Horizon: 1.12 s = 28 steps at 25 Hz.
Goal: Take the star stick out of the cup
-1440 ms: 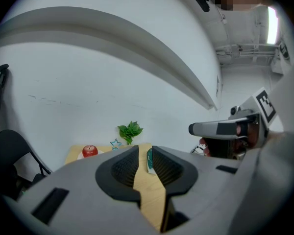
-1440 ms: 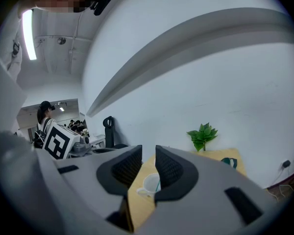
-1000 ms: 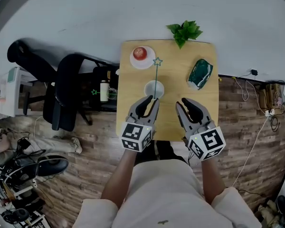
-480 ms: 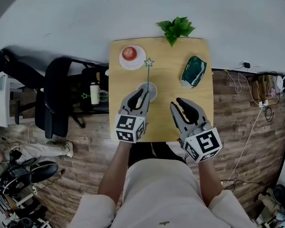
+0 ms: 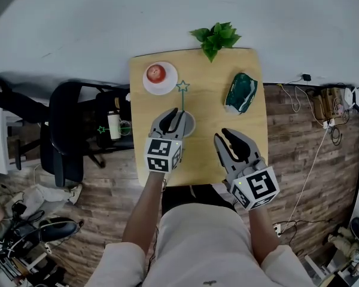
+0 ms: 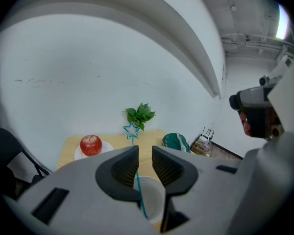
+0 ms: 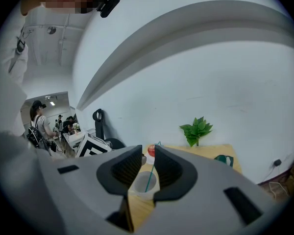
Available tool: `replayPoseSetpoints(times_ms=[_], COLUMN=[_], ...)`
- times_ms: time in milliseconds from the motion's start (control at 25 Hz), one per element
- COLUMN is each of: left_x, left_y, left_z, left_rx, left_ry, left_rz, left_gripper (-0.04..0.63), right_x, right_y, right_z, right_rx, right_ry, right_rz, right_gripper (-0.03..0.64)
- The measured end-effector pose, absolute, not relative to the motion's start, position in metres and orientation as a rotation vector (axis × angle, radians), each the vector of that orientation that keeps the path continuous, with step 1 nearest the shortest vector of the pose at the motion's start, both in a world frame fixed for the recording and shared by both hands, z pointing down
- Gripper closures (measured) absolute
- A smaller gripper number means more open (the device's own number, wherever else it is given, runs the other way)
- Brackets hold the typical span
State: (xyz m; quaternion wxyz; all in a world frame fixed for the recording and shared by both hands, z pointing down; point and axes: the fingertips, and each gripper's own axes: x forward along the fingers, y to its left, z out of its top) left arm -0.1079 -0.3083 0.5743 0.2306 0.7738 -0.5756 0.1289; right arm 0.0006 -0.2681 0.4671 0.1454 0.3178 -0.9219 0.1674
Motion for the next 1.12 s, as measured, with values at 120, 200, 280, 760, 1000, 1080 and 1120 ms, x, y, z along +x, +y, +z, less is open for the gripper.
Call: replayPoseSetpoints(times_ms=[120, 200, 280, 760, 1000, 1080, 1120], left_x=[-0.11, -0.111, -0.112, -0.11, -0.109, -0.108, -0.108], left_y=[-0.316, -0.322, -0.327, -0.341, -0.346, -0.347, -0.347], left_z=[0.586, 0.593, 0.598, 0.624, 0.631, 0.633, 0.634], left_rx=[2.123, 2.112, 2.099, 2.069, 2.051, 2.05, 2.049], left_ry=[-1.564, -1.557, -1.553, -1.512, -1.509, -1.509, -1.51], left_rz=[0.38, 0.389, 0.389, 0.443, 0.458, 0.469, 0.472], left_gripper=[0.532, 0.532, 0.532, 0.532, 0.532, 0.532, 0.534], right_x=[0.004, 0.007, 0.009, 0.013, 0.02, 0.022, 0.023], right_y=[-0.274, -0.277, -0.28, -0.291, -0.295, -0.296, -0.297], right_z=[0.468, 0.467, 0.467, 0.474, 0.474, 0.474, 0.474], right_rx=[0.947, 0.965, 0.978, 1.019, 1.035, 1.039, 1.041], right_ry=[-2.645, -2.637, -2.629, -2.603, -2.592, -2.591, -2.59], right_rz=[0.482, 0.482, 0.485, 0.526, 0.531, 0.532, 0.533], right_gripper=[0.54, 0.54, 0.54, 0.54, 0.54, 0.54, 0.54])
